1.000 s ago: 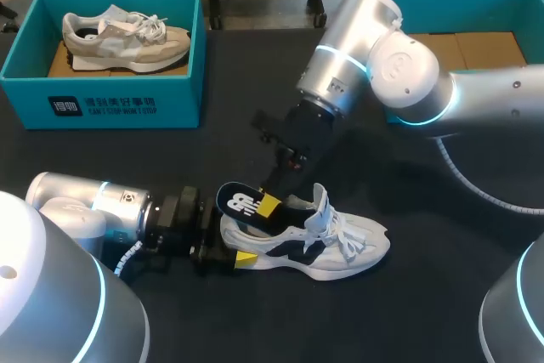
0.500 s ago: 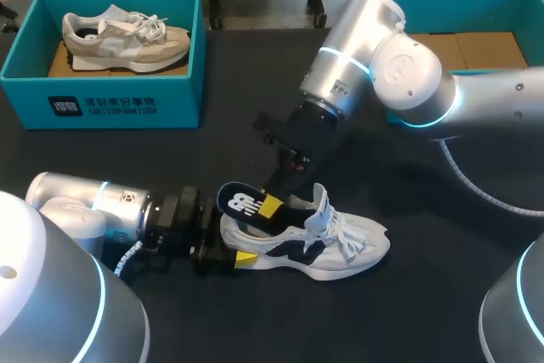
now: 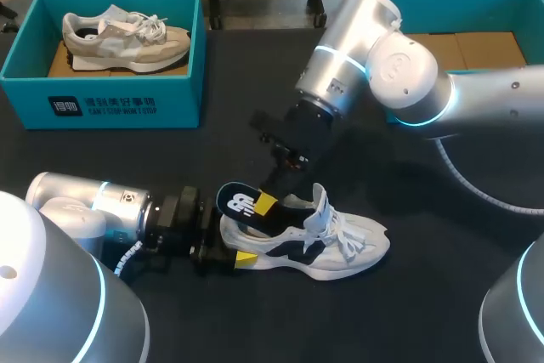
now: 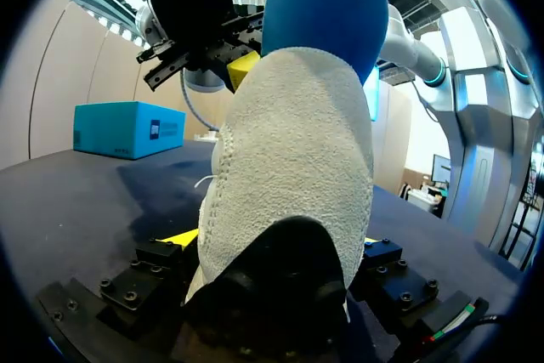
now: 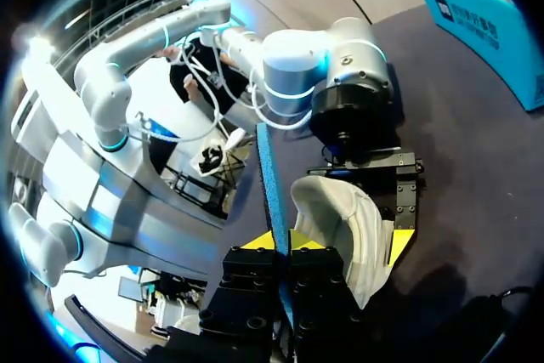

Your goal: Take the shoe out of the shoebox, open the shoe tongue, remove and reinsert the insole, then place the shoe into the shoebox

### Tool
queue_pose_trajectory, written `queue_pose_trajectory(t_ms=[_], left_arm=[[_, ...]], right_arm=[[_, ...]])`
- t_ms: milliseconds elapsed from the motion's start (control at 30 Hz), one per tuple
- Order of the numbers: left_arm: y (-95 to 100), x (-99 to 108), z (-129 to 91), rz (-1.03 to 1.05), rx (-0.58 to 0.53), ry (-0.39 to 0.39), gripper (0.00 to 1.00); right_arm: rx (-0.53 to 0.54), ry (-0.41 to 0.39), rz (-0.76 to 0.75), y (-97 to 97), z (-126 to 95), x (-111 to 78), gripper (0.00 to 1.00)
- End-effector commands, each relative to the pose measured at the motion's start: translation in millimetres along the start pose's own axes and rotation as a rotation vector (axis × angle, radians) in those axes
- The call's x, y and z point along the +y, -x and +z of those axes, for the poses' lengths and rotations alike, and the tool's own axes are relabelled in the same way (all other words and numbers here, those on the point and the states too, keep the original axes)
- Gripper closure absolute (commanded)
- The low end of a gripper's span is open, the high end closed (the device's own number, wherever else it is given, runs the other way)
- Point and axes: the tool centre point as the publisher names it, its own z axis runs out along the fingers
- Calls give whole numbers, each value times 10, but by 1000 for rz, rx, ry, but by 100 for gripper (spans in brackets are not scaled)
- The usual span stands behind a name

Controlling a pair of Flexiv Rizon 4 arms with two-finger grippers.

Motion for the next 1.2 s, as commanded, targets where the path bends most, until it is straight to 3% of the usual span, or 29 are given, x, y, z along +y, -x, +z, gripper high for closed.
queue_pose_trajectory(t_ms=[33,200,700,867,967,1067,1167,1200], left_arm=[[10,17,12,-1,-2,2,100],[10,17,12,-1,-2,2,100],[10,17,12,-1,-2,2,100],[10,17,12,-1,-2,2,100],[10,17,12,-1,-2,2,100],[10,17,12,-1,-2,2,100],[10,17,12,-1,-2,2,100],[10,17,12,-1,-2,2,100]], right_arm=[[-20,-21,-18,-72,-37,158,100],[-56,-80,-49,-193,-75,456,100],[-49,-70,-57,-173,-67,480,100],[3,-60,12,-95,-55,760,100],[9,-59,9,-204,-135,953,100],[-11,-23,-2,-381,-270,1080,100],[10,148,10,-558,-436,1153,100],[10,148,10,-558,-436,1153,100]])
